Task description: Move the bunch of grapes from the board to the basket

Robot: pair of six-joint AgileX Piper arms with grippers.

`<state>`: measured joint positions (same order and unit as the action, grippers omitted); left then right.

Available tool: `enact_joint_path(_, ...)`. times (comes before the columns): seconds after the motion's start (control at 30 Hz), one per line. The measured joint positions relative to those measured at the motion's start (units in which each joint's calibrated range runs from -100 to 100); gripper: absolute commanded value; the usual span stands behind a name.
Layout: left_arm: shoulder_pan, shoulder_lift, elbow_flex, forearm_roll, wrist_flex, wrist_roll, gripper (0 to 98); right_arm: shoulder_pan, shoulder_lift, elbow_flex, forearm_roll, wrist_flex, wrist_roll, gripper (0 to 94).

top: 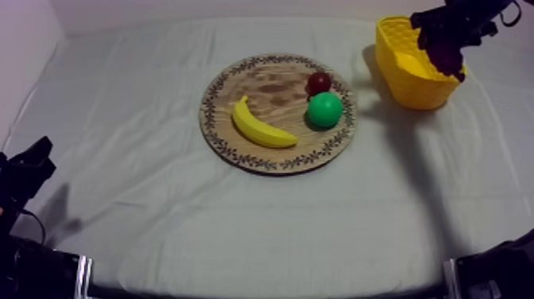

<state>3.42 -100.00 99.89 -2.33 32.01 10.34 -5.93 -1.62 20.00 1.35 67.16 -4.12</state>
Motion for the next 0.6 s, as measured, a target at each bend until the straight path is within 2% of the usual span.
enact_joint_path(0.6,0.00,0.00,0.00,0.00,0.00,0.00,0.1,2.71,17.46,-18.61,1.48,-2.39,-0.04,25.6)
